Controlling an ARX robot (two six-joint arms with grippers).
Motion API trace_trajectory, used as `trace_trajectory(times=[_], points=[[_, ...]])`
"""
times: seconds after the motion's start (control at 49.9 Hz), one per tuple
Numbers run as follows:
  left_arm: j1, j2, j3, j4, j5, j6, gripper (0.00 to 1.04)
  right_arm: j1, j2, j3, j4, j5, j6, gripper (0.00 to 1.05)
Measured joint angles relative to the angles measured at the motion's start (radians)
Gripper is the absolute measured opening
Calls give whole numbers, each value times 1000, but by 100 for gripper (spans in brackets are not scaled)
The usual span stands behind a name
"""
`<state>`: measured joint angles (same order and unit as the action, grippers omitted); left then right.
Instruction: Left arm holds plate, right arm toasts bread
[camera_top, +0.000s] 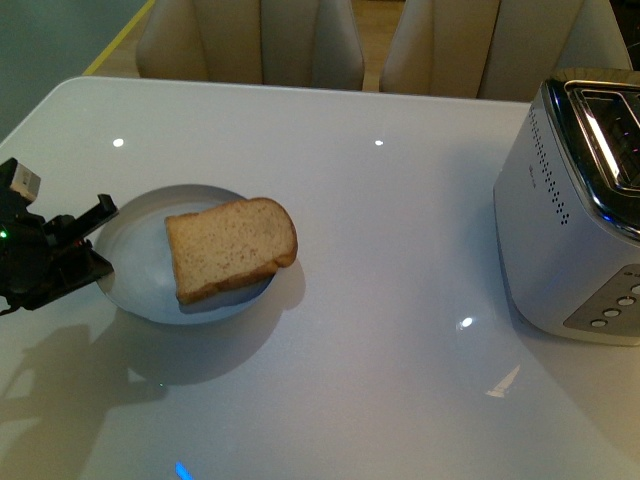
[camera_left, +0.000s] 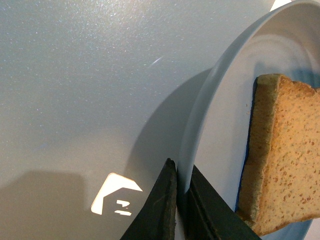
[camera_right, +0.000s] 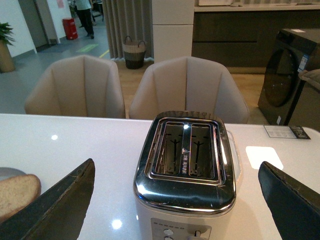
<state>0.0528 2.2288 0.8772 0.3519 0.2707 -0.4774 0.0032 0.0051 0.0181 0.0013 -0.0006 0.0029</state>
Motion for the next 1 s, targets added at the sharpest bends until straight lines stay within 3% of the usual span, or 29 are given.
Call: trace_trajectory(times=[0.281, 0.541, 1.002], points=[[-9, -258, -116, -23, 51, -62, 3, 0, 0, 0, 0, 0, 0, 96], [-57, -508, -119, -198, 61, -142, 3, 0, 0, 0, 0, 0, 0, 96], [-373, -677, 5, -413, -12, -299, 3, 0, 0, 0, 0, 0, 0, 96]])
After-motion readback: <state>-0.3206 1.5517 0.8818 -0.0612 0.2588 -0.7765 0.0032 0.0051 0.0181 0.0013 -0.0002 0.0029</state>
